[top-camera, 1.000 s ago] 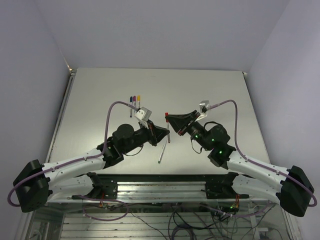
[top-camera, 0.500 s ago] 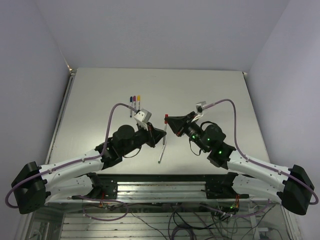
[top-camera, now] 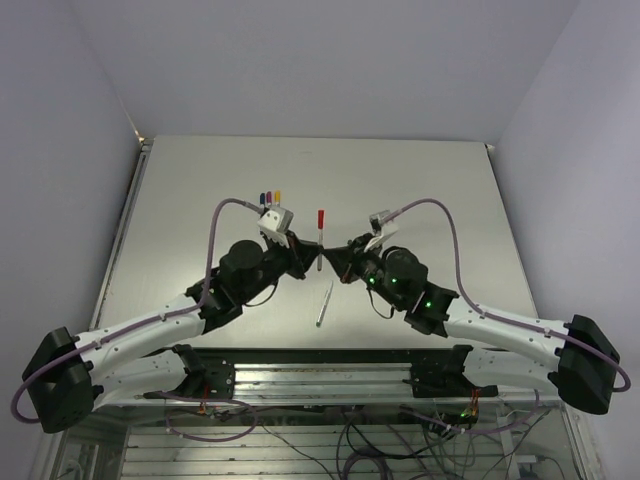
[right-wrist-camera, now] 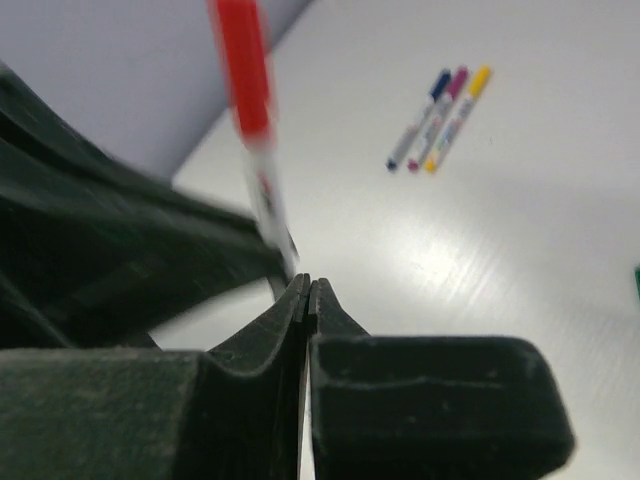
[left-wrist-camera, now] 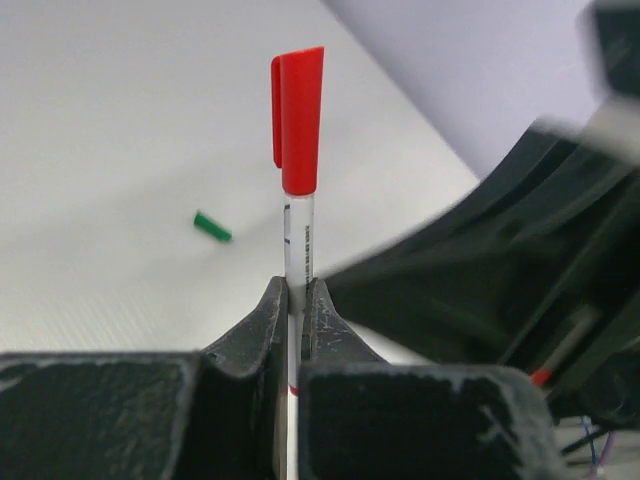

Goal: Insert the pens into the pen caps

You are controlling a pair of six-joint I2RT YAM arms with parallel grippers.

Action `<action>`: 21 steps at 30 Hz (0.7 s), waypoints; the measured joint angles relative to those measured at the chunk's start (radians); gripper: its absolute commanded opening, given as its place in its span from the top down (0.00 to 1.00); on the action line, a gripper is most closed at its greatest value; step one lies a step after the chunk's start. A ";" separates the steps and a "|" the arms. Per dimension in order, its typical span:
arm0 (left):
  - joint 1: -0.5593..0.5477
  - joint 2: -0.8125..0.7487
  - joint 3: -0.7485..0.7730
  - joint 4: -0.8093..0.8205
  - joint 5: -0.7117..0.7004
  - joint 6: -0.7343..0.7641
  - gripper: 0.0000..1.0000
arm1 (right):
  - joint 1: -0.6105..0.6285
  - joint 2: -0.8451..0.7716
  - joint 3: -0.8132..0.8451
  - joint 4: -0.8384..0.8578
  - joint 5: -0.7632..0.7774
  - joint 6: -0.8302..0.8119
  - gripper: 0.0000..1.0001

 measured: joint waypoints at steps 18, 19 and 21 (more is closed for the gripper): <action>0.054 0.017 0.093 -0.052 -0.134 -0.004 0.93 | 0.047 -0.127 0.066 -0.253 0.189 -0.048 0.84; 0.073 0.045 0.109 -0.068 -0.134 -0.005 0.93 | 0.047 -0.147 0.066 -0.268 0.217 -0.049 0.80; 0.129 0.124 0.155 -0.105 -0.127 -0.005 0.93 | 0.046 -0.179 0.066 -0.303 0.269 -0.044 0.74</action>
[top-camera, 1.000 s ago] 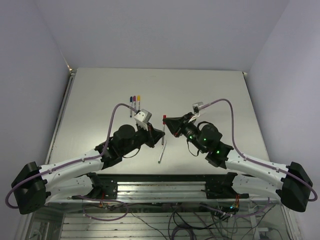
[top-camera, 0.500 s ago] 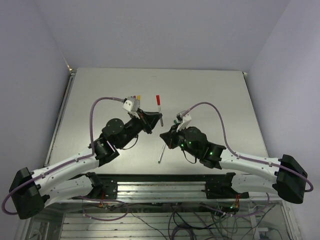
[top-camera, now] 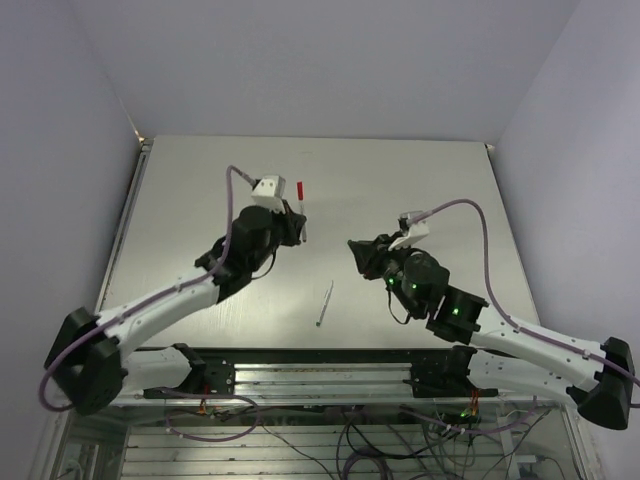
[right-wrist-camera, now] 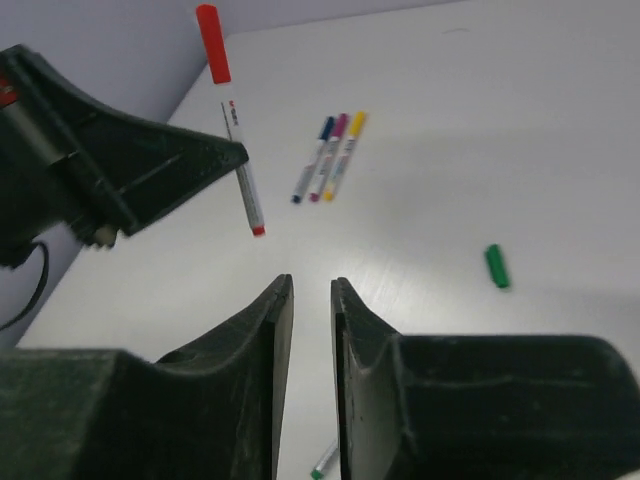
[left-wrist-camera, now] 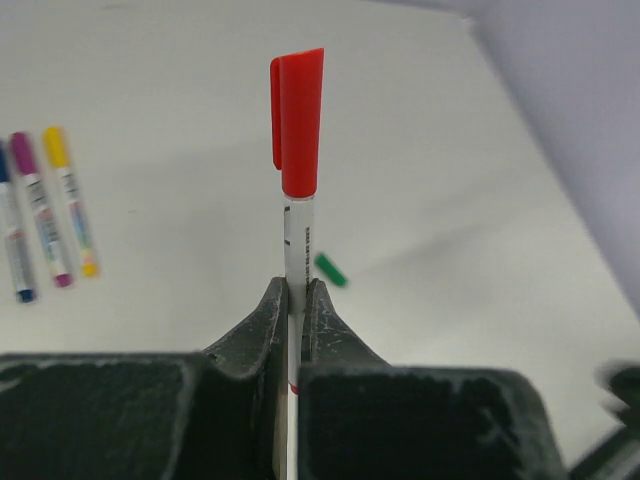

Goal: Insert the pens into the pen caps

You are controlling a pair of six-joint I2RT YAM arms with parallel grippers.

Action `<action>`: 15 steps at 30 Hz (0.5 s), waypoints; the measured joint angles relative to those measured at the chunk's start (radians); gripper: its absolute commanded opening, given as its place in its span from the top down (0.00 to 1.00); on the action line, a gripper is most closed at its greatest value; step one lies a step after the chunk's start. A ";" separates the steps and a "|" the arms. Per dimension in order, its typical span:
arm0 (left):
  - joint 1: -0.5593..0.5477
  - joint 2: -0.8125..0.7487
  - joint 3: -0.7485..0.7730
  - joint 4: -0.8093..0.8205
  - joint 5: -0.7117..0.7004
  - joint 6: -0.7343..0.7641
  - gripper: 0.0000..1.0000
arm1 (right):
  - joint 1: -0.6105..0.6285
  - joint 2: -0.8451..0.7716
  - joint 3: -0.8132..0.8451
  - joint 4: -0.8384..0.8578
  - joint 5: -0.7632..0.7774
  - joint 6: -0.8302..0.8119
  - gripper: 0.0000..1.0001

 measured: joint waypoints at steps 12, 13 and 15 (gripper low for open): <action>0.196 0.605 0.451 -0.302 0.008 0.044 0.93 | 0.000 -0.113 0.000 -0.214 0.255 0.063 0.40; 0.198 0.639 0.479 -0.317 0.008 0.049 0.93 | 0.000 -0.113 0.000 -0.220 0.264 0.065 0.39; 0.204 0.715 0.551 -0.368 0.008 0.058 0.90 | 0.000 -0.112 0.000 -0.231 0.277 0.067 0.39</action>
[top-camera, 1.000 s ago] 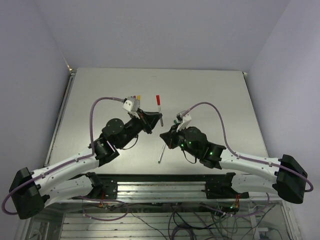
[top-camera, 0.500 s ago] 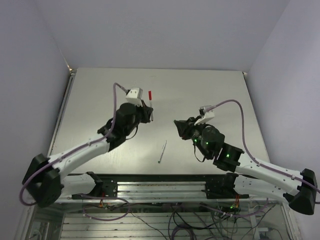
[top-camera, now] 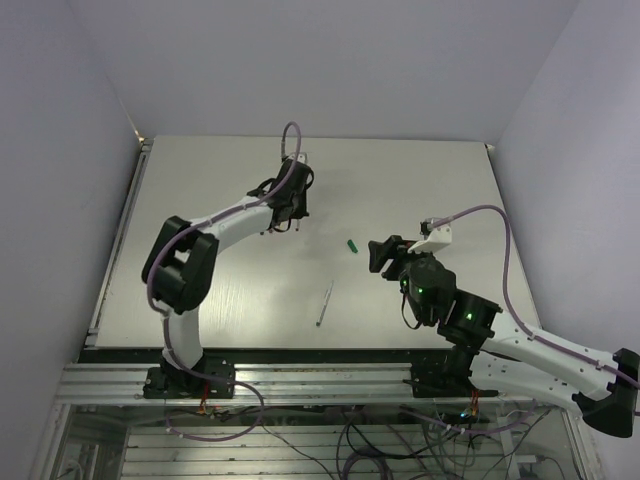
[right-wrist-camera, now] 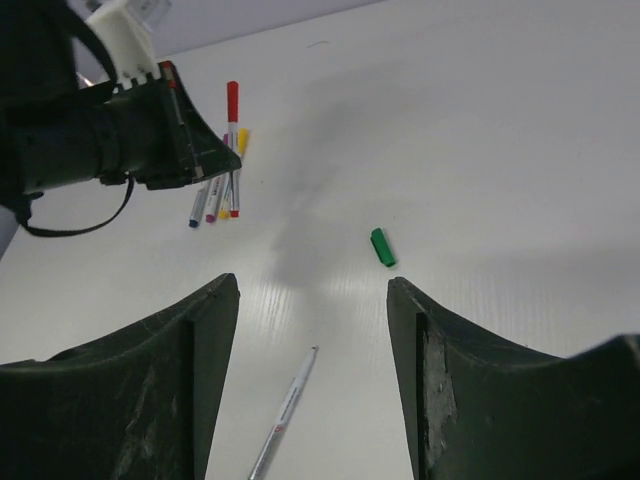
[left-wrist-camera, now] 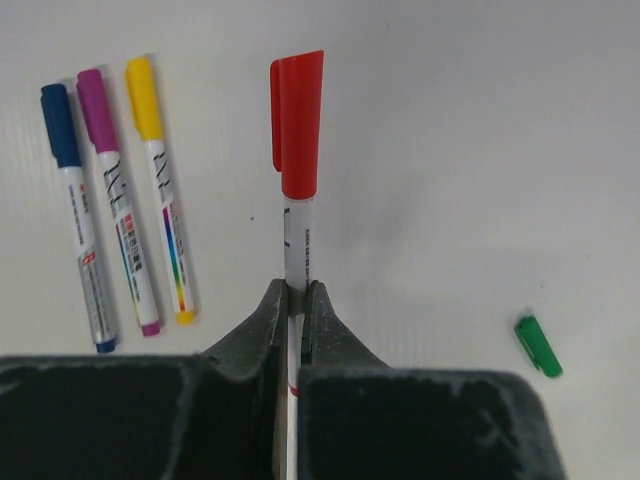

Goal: Insert the pens into the pen caps

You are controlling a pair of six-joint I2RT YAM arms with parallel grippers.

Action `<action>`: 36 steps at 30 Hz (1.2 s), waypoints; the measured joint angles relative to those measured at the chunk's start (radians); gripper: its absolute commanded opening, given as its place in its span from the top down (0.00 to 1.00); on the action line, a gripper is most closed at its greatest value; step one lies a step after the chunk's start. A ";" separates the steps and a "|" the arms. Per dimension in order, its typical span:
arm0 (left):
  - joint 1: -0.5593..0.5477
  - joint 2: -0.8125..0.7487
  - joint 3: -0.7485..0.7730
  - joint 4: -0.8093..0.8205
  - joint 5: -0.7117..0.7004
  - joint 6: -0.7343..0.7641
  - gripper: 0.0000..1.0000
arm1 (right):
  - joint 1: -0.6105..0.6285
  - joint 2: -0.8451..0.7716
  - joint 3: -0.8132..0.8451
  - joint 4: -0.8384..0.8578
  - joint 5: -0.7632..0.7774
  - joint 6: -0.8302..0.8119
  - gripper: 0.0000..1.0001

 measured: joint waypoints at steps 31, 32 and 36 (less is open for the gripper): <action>0.094 0.324 0.297 -0.222 -0.085 0.055 0.71 | 0.000 0.045 0.000 -0.006 -0.045 0.004 0.42; 0.094 0.324 0.297 -0.222 -0.081 0.055 0.71 | 0.000 0.045 0.000 -0.004 -0.047 0.004 0.42; 0.094 0.328 0.297 -0.221 -0.063 0.050 0.71 | 0.000 0.050 0.000 0.000 -0.052 0.004 0.42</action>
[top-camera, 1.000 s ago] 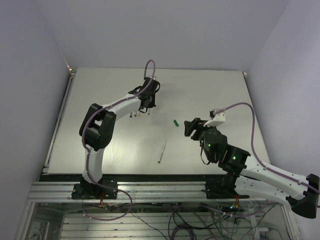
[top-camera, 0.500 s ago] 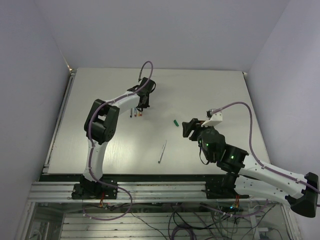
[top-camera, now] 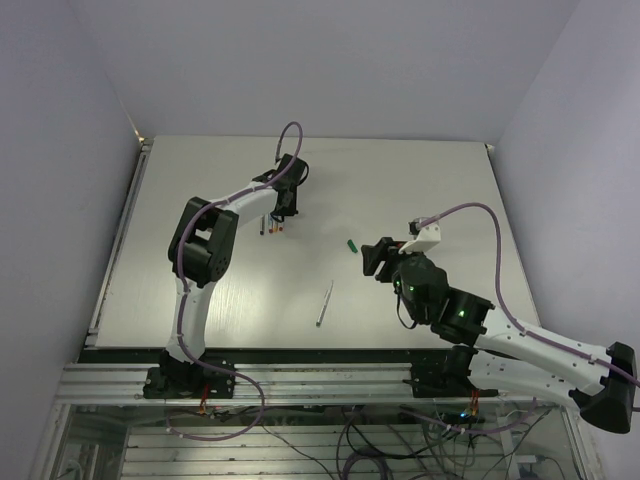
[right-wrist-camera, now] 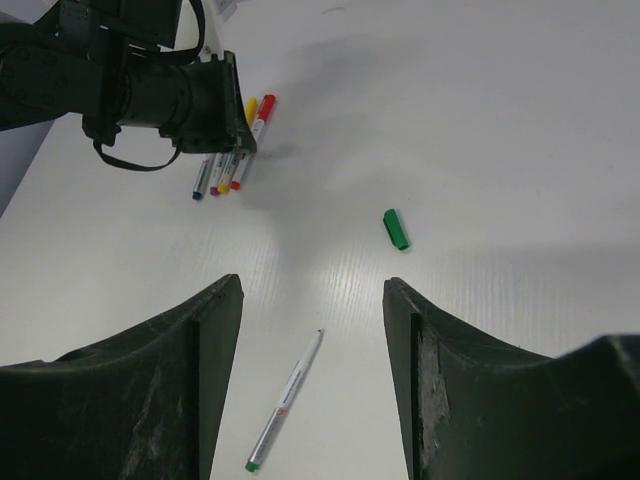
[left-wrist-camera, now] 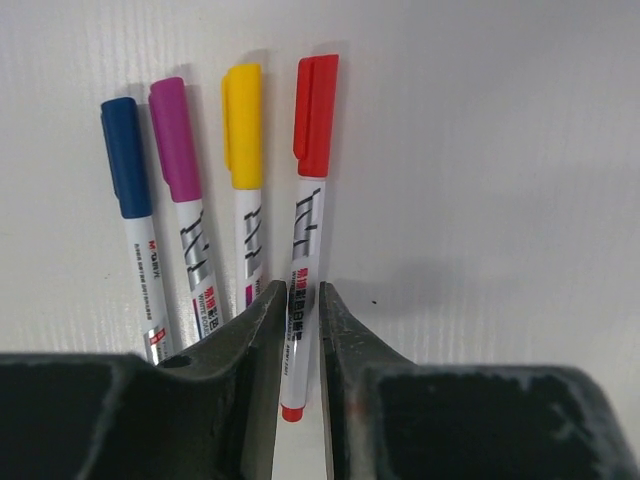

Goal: Insert the pens into the pen caps

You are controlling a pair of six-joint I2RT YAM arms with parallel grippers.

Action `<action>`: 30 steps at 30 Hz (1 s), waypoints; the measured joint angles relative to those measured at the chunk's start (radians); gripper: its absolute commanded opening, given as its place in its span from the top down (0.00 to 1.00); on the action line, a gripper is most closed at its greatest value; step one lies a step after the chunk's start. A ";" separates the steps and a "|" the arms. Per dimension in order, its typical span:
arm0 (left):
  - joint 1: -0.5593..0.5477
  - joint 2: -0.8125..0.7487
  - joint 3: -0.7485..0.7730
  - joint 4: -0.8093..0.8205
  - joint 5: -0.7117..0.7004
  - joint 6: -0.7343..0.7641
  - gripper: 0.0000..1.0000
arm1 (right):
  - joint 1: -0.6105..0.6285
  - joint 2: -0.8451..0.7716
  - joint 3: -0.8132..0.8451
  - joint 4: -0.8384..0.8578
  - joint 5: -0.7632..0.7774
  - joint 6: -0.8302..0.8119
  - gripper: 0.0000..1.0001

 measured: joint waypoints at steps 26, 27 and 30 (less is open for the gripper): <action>-0.002 -0.196 -0.100 0.027 0.041 -0.020 0.68 | -0.023 0.134 0.042 0.026 0.149 -0.042 0.08; -0.006 -0.231 -0.135 0.032 0.041 -0.024 0.68 | -0.038 0.144 0.052 0.018 0.150 -0.040 0.08; -0.019 -0.322 -0.230 0.053 0.040 -0.038 0.68 | -0.116 0.159 0.068 0.003 0.111 -0.028 0.13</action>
